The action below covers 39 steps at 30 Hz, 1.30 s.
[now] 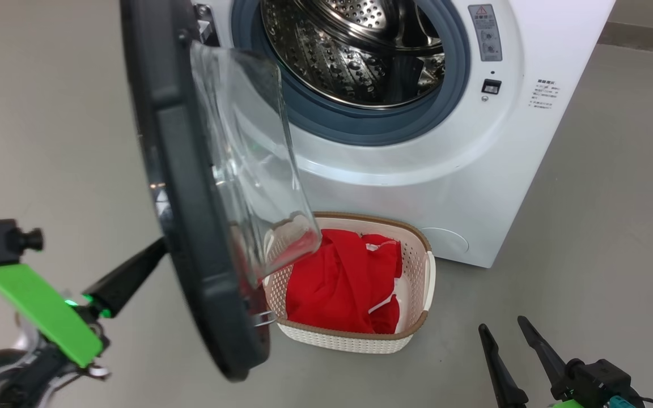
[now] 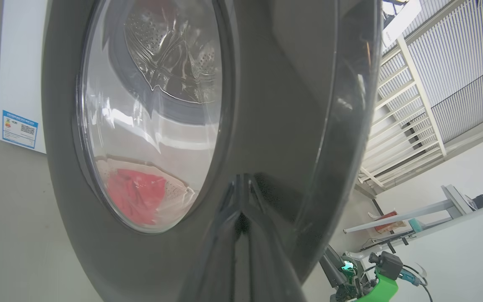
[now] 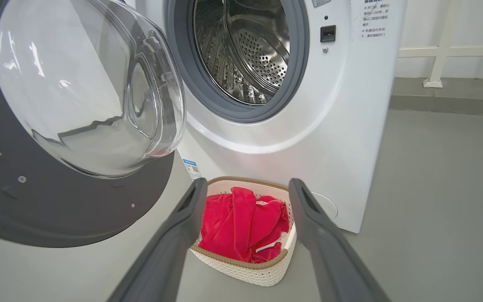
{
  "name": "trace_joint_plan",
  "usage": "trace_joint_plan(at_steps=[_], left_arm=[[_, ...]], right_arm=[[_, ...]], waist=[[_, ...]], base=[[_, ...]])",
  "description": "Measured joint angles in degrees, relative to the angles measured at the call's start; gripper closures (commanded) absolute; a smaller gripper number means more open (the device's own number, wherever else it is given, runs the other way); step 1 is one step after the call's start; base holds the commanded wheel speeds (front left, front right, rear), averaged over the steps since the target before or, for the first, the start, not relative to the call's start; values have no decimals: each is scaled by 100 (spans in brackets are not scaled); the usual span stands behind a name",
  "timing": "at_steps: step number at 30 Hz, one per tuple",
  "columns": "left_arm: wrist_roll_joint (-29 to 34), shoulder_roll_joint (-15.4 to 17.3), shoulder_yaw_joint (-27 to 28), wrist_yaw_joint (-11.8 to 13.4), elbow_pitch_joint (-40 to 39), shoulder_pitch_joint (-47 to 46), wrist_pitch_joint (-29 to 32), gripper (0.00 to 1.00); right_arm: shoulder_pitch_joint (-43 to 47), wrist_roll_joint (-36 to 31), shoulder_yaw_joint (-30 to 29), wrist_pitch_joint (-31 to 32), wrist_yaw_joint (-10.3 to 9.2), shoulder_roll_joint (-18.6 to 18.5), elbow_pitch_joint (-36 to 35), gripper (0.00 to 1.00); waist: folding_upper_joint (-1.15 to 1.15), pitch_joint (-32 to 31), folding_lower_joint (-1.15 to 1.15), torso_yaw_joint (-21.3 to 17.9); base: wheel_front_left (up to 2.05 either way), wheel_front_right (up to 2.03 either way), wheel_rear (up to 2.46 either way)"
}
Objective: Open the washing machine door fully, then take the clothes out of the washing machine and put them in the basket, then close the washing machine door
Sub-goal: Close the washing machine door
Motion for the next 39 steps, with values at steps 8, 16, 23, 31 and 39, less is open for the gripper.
trace_joint_plan(at_steps=[8,16,23,31,39], left_arm=[[42,-137,-360,-1,-100,-104,-366,100],[45,-76,-539,-1,-70,-101,-688,100],[13,-41,-552,-3,71,162,-1139,81],[-118,-112,-556,-3,436,736,-1711,43],[-138,-333,-538,-3,779,1154,-2282,0]], right_arm=[[-2,7,-13,0,0,0,-8,0],[-2,49,-14,0,0,1,-12,0],[-2,49,31,0,0,1,-8,0],[1,51,112,0,0,2,31,0],[5,58,132,0,0,3,38,0]], waist=[[0,37,0,-75],[0,13,0,-57],[0,-24,0,21],[0,-114,0,152],[0,-176,0,274]], base=[[0,0,0],[0,0,0],[0,0,0],[0,0,0],[0,0,0]])
